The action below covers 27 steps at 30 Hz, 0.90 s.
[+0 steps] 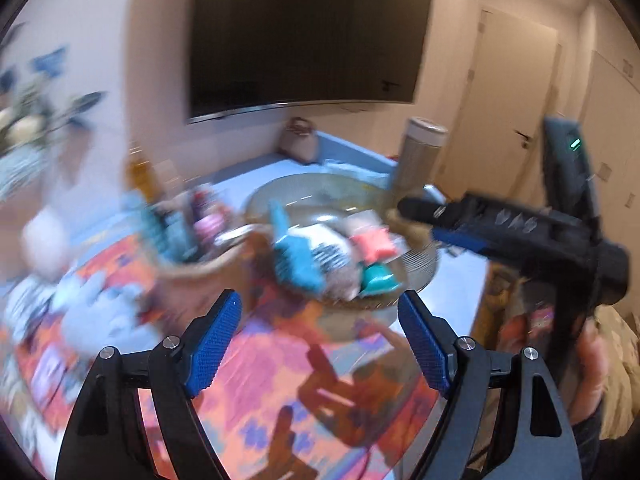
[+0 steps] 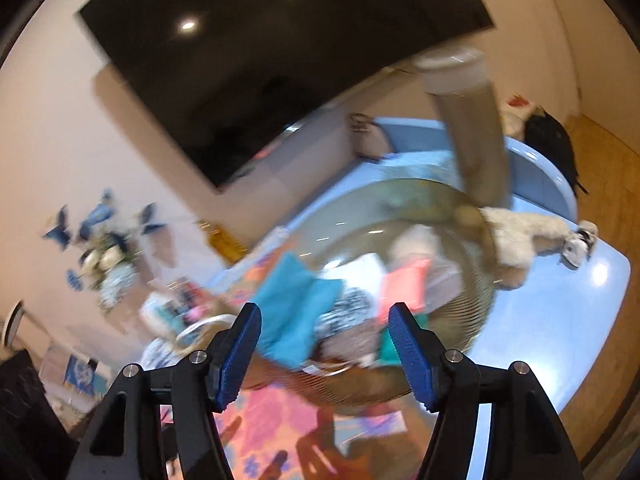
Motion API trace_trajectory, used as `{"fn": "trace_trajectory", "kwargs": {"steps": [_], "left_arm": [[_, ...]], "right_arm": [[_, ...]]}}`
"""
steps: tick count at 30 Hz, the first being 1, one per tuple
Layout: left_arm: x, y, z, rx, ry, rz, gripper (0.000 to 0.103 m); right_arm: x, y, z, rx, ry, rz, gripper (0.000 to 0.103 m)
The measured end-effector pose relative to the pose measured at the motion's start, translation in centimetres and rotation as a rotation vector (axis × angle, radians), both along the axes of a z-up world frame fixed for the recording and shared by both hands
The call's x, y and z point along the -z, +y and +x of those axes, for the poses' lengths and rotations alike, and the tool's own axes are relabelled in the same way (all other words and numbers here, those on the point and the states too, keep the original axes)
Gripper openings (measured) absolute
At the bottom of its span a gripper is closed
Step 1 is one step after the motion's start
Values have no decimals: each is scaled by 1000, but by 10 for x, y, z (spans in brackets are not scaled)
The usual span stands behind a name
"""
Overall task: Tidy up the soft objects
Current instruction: 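Move both open grippers back over the swab pack and white fluffy plush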
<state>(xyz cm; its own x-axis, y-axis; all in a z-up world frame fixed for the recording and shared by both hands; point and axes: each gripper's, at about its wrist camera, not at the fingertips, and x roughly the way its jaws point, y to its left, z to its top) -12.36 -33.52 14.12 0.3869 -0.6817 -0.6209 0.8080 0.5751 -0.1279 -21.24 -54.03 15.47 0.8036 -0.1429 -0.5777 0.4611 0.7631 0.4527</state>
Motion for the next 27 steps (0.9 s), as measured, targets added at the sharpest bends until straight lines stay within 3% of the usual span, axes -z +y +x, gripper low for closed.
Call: {"fn": "trace_trajectory", "kwargs": {"steps": [3,13,17,22,25,27], "left_arm": [[5,37,-6,-71,1,-13,79],[5,164,21,-334,35,-134,79],[9,212,40,-473,16,-66,79],[30,283,59,-598,54,-91,79],[59,319,77,-711,30,-59,79],[83,333,85,-724,67,-29,79]], "right_arm": [[-8,39,8,-78,-19,-42,77],[-4,181,49,-379,48,-238,78],[6,217,62,-441,67,-279,80],[36,251,89,-511,120,-261,80],[60,273,106,-568,155,-259,81],[82,299,117,-643,182,-314,81]]}}
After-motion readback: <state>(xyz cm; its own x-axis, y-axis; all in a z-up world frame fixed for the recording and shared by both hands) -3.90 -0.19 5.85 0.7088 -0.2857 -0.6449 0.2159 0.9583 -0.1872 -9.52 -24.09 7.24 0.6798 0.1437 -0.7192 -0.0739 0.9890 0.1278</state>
